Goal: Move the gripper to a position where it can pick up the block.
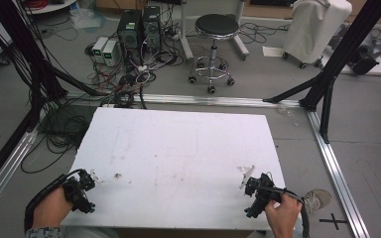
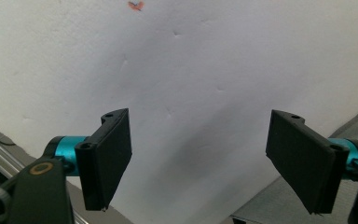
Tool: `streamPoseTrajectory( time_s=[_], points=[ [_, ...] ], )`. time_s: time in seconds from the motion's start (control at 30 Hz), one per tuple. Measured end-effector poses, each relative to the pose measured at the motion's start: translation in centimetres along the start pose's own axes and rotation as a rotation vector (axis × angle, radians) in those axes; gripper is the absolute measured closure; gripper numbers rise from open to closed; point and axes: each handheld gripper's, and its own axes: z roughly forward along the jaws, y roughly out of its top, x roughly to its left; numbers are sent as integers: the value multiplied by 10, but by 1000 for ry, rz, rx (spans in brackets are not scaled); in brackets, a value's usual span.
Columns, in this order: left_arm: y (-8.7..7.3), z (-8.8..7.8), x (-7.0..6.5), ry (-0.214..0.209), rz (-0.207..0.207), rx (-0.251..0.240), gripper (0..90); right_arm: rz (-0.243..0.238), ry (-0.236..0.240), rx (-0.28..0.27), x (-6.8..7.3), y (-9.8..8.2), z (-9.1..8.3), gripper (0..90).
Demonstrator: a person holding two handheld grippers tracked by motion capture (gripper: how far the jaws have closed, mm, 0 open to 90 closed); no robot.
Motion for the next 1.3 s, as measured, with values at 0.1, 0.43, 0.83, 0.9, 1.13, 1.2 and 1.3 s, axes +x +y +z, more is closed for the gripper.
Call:
streamPoseTrajectory(
  time_s=[0.1,0.43,0.83,0.9,1.13,1.2,1.3],
  points=[
    [1,0,-1,6,5,-3,226,-25,11,-25,-7,-5,-5,26],
    [1,-1,-1,4,-3,-16,226,-125,12,-128,-25,-27,-28,26],
    [2,-1,-3,6,-1,-19,227,-225,-3,-133,-42,-39,-54,26],
    [2,-2,-3,6,-2,-21,227,-242,-6,-119,-44,-40,-54,26],
    [3,-1,-4,6,0,-23,227,-293,-5,-45,-46,-47,-51,26],
    [4,-1,-5,4,2,-22,227,-298,-13,-24,-46,-50,-49,26],
    [3,-1,-5,5,0,-24,228,-316,-27,-25,-46,-55,-43,26]
  ],
)
